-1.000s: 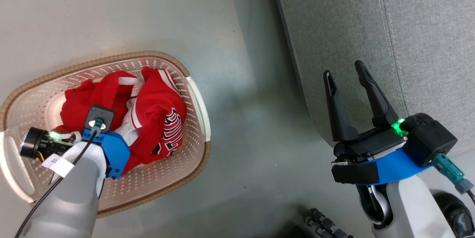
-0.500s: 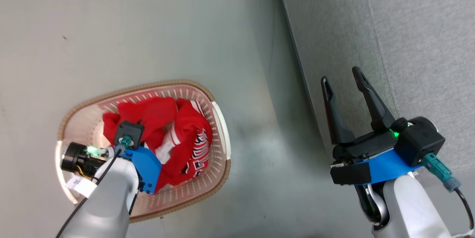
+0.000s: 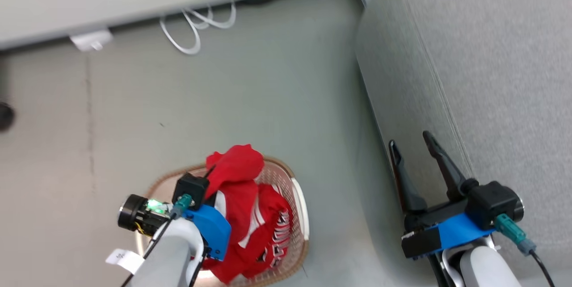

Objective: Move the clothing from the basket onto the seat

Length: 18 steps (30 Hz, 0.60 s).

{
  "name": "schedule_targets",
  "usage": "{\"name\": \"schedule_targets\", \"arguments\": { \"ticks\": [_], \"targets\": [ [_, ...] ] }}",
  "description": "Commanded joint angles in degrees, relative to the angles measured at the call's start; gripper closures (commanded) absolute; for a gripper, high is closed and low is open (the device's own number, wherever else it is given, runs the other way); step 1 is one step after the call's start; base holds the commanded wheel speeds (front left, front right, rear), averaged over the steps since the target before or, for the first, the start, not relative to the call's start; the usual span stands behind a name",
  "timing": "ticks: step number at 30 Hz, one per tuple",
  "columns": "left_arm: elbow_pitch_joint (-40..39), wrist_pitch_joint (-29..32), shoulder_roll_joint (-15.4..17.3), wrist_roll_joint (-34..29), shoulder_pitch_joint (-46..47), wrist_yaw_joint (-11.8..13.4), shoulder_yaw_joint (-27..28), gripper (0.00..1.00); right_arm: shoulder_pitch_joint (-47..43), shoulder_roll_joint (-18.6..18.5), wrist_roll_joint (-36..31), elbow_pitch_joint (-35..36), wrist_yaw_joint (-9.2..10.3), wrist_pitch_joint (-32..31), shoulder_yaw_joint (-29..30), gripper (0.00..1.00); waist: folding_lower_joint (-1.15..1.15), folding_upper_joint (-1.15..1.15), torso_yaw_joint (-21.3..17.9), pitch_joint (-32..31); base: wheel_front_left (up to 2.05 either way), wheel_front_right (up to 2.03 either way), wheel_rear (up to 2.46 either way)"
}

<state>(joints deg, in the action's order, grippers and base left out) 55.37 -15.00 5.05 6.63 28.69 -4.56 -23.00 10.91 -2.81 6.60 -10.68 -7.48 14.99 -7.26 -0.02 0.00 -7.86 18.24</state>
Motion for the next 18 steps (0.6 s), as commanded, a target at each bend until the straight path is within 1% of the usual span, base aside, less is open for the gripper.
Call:
{"name": "schedule_targets", "arguments": {
  "ticks": [1, 11, 15, 18],
  "targets": [
    [-0.84, -0.25, -0.25, 0.25, -1.17, -0.23, -0.43, 1.0, -1.13, -0.15, 0.32, -0.36, -0.03, 0.22, -0.12, 0.0, 0.02, 0.0, 3.53, -5.37, 0.0, 0.0, 0.0],
    [-6.71, -0.26, -1.46, 1.37, -2.21, -2.08, -3.79, 1.0, -5.06, -0.15, 1.43, -1.52, -0.03, -0.91, -1.05, 0.0, 0.02, 0.0, 6.42, -12.48, 0.0, 0.0, 0.0],
    [-8.68, -0.28, -1.9, 2.57, -1.02, -2.55, -6.03, 1.0, -6.36, -0.15, 1.6, -1.67, -0.03, -1.25, -1.37, 0.0, 0.02, 0.0, 6.9, -14.42, 0.0, 0.0, 0.0],
    [-9.96, -0.27, -2.13, 4.91, 0.83, -2.9, -8.79, 1.0, -7.42, -0.15, 1.99, -1.7, -0.03, -1.74, -1.94, 0.0, 0.02, 0.0, 6.96, -16.11, 0.0, 0.0, 0.0]
  ]
}}
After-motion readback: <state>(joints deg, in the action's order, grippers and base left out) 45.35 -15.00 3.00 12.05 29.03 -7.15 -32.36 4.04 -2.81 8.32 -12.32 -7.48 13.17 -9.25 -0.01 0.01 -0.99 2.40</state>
